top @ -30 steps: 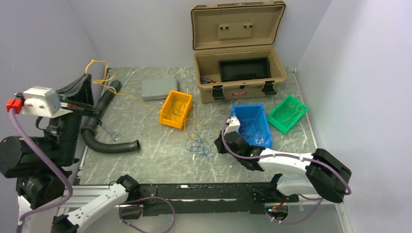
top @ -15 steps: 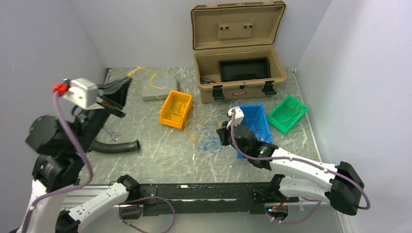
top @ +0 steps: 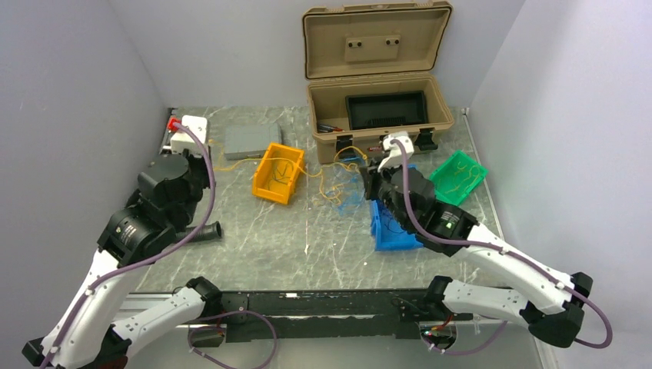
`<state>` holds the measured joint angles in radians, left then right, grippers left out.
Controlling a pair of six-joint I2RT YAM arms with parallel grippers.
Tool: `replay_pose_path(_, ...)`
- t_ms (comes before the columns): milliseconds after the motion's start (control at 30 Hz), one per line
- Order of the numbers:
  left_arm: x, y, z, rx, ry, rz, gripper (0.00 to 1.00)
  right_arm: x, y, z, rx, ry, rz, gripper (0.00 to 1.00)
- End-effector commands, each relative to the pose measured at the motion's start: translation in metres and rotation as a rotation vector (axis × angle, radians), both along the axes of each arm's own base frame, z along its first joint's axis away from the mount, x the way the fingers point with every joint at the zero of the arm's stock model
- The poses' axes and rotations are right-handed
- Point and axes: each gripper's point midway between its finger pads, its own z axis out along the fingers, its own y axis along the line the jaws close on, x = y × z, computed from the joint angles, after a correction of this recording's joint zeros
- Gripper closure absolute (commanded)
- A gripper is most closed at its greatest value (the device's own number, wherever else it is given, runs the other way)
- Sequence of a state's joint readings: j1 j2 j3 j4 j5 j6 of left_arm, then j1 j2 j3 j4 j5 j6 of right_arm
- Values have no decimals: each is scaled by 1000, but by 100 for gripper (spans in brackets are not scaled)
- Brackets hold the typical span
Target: Untangle the cables
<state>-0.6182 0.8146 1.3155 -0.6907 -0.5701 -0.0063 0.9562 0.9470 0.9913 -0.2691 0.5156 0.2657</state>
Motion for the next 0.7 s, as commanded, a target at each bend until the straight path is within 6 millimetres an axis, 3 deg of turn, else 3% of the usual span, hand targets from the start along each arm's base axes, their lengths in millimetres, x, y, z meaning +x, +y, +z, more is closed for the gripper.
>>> replay_pose_path(0, -23, 89, -19, 131, 64, 487, 100, 10, -67, 38, -76, -58, -292, 100)
replay_pose_path(100, -33, 114, -20, 98, 38, 609, 100, 14, -114, 59, -51, -82, -487, 100)
replay_pose_path(200, -43, 131, -13, 45, -39, 691, 100, 18, -145, 68, -5, -79, -571, 100)
replay_pose_path(333, -52, 146, -4, 5, -114, 781, 100, 22, -143, 69, 43, -57, -500, 100)
replay_pose_path(400, -45, 139, -7, -1, -103, 732, 100, 23, -132, 71, 49, -55, -443, 100)
replay_pose_path(500, -28, 113, -19, -37, -60, 577, 100, 27, -119, 82, 45, -57, -382, 100)
replay_pose_path(667, -9, 64, -48, -94, 30, 305, 98, 31, -94, 124, 59, -113, -256, 100)
